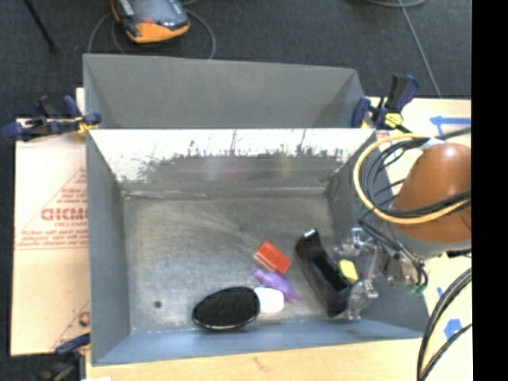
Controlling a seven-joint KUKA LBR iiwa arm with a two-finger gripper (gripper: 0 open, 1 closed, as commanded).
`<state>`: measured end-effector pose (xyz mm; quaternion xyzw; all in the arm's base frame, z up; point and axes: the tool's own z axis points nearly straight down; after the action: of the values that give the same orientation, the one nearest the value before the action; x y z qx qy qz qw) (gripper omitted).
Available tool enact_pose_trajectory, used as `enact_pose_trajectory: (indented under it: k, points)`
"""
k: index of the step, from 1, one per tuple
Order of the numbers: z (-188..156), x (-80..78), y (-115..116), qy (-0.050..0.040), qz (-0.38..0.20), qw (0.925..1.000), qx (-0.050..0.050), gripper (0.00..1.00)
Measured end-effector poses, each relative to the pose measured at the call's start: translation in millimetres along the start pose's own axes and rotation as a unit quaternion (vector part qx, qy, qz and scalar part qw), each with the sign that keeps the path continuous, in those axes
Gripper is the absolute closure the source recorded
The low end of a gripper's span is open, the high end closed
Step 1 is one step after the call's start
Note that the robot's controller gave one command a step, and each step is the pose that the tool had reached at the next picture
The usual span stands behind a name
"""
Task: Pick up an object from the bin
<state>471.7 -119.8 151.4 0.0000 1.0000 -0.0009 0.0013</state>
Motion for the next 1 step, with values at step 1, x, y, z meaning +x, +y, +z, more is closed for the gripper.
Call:
enact_pose_trajectory:
  k: [1]
  points:
    - [59.1,-20.2,-9.0,-0.0093,0.058,0.9983,-0.002,1.0]
